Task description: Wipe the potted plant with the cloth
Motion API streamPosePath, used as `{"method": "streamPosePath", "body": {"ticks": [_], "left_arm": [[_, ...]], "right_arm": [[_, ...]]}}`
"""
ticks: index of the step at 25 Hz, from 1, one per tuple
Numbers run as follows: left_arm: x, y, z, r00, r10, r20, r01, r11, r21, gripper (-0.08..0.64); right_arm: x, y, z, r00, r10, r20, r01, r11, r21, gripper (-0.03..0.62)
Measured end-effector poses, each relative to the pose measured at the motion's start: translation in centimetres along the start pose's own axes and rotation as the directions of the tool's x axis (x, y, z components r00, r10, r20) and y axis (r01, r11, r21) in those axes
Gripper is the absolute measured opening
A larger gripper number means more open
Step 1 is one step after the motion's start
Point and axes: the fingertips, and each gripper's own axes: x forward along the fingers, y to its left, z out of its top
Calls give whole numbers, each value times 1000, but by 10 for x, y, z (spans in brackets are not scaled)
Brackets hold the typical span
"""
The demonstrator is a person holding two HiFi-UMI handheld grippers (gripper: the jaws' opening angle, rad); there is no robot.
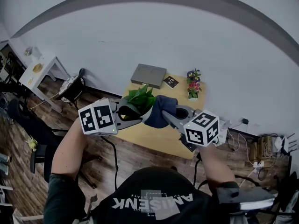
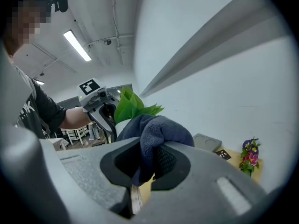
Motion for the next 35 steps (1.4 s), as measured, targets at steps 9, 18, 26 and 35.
{"method": "streamPosePath", "body": {"ticks": [9,18,26,35], "left_arm": [[2,-2,-2,1000,-6,2,6,1000,4,14],[1,-5,-1,999,-36,24,36,999,9,12],[6,-13,-8,995,-100,-26,101,994,31,14],[0,-23,-4,995,-95,-15,96,994,58,14]], "right_arm": [[2,-14,-46,997,-14,-76,18,998,58,37],[1,-29,-85,989,-48,-142,65,991,119,37],[-27,-51,-43,993,-100,-55,106,989,106,37],[-19,-14,27,999,-7,52,9,1000,-26,37]]}}
